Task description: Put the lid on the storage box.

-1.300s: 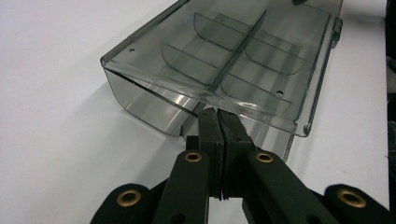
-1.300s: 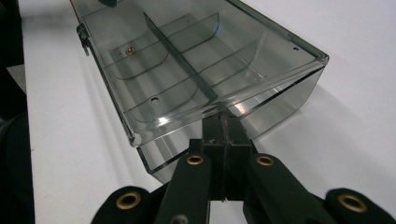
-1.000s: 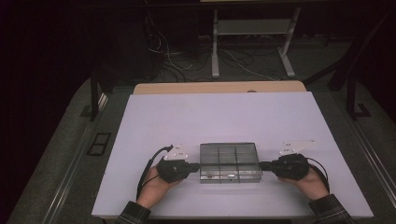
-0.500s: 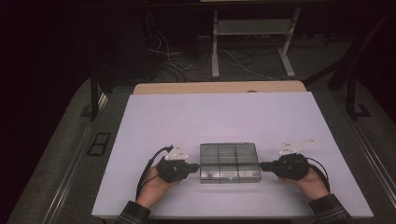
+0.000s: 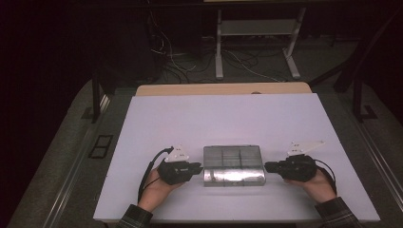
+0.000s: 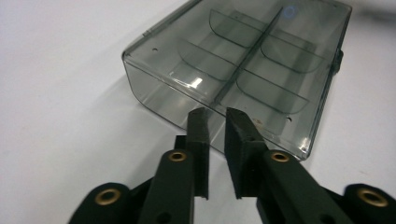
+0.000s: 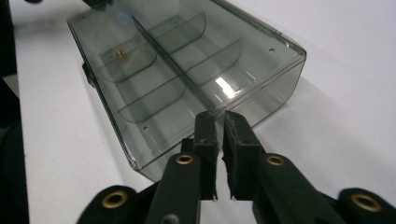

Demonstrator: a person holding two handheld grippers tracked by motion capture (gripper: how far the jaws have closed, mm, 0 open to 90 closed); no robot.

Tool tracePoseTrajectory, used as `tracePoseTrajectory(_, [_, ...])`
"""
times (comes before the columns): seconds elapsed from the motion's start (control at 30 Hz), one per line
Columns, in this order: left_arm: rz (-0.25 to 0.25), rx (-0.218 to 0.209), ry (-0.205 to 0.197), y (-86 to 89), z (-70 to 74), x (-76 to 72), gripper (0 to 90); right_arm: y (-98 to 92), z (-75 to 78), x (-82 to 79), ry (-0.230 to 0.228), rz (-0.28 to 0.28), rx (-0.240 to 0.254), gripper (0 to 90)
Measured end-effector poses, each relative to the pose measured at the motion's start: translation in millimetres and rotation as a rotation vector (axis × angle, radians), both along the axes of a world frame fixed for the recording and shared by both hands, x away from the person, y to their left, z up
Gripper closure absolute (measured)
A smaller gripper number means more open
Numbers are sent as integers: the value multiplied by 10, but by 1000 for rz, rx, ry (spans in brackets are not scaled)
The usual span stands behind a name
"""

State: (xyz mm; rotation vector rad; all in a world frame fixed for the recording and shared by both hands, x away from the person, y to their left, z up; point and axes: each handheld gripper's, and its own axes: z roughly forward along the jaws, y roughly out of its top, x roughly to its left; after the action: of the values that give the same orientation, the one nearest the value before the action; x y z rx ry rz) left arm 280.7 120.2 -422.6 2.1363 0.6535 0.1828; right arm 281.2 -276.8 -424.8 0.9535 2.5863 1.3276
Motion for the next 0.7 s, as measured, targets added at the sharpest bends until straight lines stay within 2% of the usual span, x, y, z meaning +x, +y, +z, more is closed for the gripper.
tracePoseTrajectory(0.23, [35, -37, -13, 37, 15, 20, 612, -41, 39, 11, -12, -31, 49, 594])
tracePoseTrajectory(0.37, [47, -59, -11, 58, 11, 34, 491, -45, 54, 7, -39, -51, 63, 477])
tracePoseTrajectory(0.5, [50, -97, -32, 90, 0, 35, 377, -36, 57, 5, -82, -80, 67, 358])
tracePoseTrajectory(0.57, [58, -119, -30, 104, -4, 45, 296, -33, 51, 10, -88, -97, 76, 293])
tracePoseTrajectory(0.67, [75, -131, -28, 126, -11, 60, 186, -25, 37, 21, -103, -127, 87, 183])
tracePoseTrajectory(0.7, [79, -136, -28, 133, -10, 61, 161, -24, 32, 26, -103, -135, 87, 178])
